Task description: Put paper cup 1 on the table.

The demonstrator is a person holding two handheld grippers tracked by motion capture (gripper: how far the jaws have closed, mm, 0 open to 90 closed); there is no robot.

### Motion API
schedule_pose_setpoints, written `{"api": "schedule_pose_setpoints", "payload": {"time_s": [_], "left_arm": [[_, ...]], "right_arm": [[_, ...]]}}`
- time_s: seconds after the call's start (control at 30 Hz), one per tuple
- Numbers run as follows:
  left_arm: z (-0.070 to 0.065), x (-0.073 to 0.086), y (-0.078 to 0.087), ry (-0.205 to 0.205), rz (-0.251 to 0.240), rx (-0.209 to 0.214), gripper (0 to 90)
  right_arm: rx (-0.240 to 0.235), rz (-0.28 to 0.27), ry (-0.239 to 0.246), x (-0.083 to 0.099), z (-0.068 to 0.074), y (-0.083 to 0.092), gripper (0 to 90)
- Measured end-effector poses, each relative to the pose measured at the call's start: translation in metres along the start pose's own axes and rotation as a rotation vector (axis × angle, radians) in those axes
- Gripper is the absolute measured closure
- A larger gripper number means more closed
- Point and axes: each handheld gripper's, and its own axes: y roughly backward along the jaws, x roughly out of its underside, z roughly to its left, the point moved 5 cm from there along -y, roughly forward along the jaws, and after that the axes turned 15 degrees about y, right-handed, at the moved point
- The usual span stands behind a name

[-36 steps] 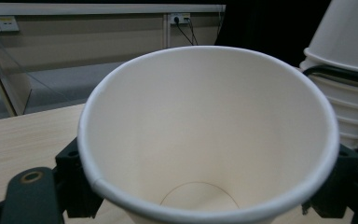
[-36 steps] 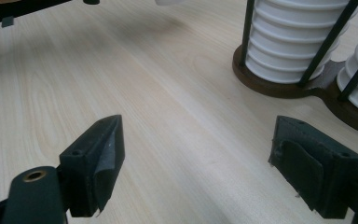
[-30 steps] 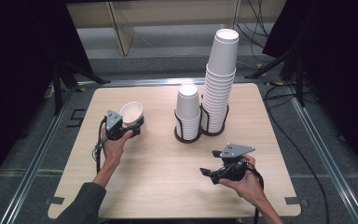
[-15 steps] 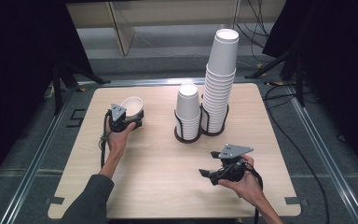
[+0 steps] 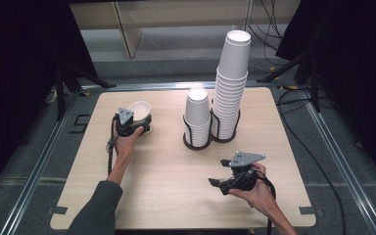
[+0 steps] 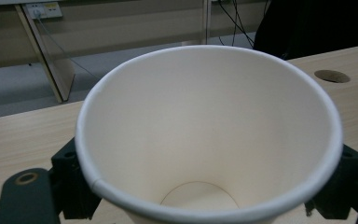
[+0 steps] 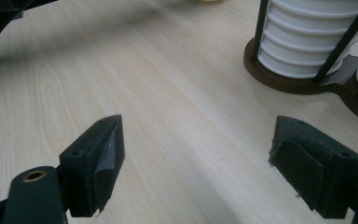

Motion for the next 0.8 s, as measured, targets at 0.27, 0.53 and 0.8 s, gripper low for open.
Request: {"api": "schedule_pose_setpoints", "payload": {"time_s": [0.27, 0.53, 0.8], "left_arm": [[0.005, 0.004, -0.004, 0.002, 0.007, -0.012, 12.2], [0.011, 0.01, -0.002, -0.001, 0.04, -0.016, 13.1], [0.015, 0.016, 0.003, -0.013, 0.076, -0.015, 14.0]], "right_arm": [[-0.014, -0.002, -0.005, -0.001, 0.002, -0.001, 18.6], [-0.014, -0.003, -0.009, 0.0, 0.002, -0.001, 18.4], [-0.021, -0.004, -0.012, 0.0, 0.003, 0.0, 18.4]]}}
